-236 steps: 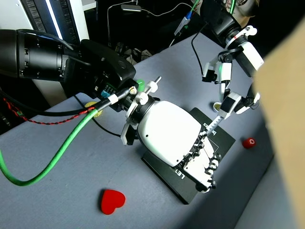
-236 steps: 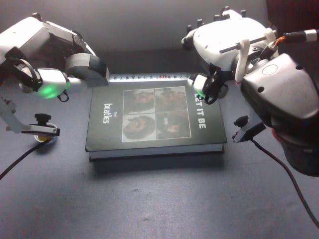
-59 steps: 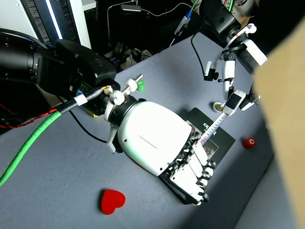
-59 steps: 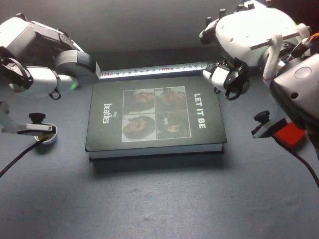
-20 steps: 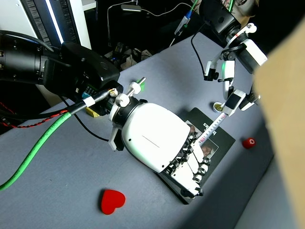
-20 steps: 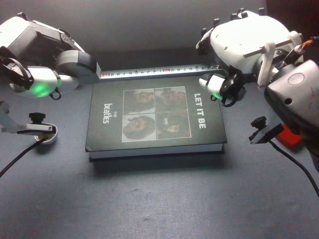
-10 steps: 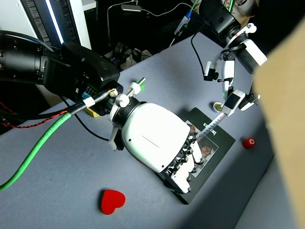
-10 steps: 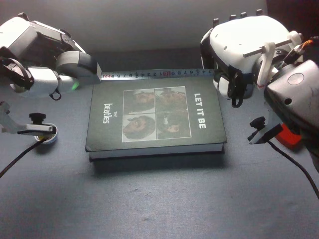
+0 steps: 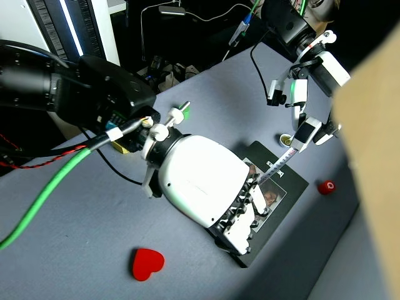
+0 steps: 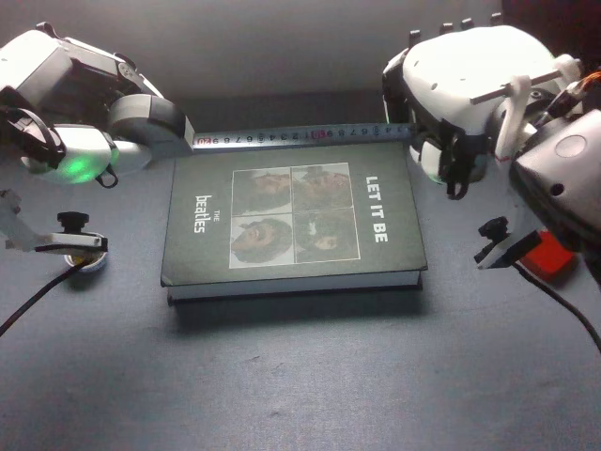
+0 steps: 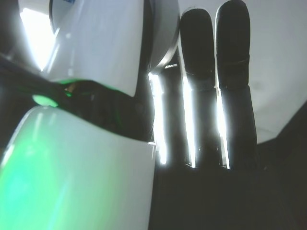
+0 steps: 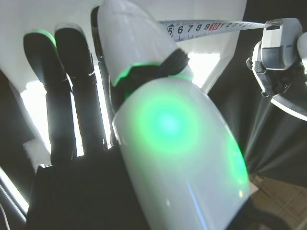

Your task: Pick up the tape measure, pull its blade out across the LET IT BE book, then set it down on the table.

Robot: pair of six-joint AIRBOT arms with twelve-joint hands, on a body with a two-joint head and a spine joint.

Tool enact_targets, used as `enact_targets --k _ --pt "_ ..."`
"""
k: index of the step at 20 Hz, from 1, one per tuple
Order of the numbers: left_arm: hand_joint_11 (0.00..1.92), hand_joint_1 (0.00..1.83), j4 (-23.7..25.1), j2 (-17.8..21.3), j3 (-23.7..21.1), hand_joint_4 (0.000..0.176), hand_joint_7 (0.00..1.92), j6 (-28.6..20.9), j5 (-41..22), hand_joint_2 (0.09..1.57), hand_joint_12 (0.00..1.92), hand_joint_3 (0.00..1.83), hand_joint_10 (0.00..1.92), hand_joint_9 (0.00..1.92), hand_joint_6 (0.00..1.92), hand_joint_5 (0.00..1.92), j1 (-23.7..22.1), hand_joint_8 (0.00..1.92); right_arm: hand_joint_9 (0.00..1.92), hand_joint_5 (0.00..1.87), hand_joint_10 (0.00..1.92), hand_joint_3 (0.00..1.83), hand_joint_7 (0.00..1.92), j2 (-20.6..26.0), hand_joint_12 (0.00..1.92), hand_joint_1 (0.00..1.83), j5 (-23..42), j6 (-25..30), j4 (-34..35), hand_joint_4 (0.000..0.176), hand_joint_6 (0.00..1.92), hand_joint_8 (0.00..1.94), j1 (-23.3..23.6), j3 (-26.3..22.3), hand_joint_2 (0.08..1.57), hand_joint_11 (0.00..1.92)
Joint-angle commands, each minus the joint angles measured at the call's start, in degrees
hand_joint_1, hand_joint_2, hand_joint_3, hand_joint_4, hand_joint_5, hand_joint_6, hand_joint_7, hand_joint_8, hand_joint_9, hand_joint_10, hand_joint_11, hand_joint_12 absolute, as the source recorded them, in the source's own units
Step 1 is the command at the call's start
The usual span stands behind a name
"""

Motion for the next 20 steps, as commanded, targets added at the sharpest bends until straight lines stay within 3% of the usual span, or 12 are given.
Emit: enact_targets --k 1,20 --pt "0.83 1.39 1.4 0.5 0.4 0.0 1.16 -0.2 -7.0 1.06 0.99 0.0 1.12 0.94 0.62 1.09 -0.6 0.79 0.79 0.76 1.43 0.0 0.93 1.1 1.46 1.35 4.6 -0.2 -4.8 0.0 1.26 1.02 -0.1 0.0 1.18 0.63" --pt "0.83 1.39 0.9 0.5 0.4 0.0 1.15 -0.3 -7.0 1.05 0.99 0.0 1.12 0.94 0.57 1.13 -0.5 0.79 0.78 0.73 1.43 0.0 0.92 11.7 1.47 1.35 3.4 2.9 -4.9 0.0 1.27 1.05 -1.7 -3.5 1.18 0.64"
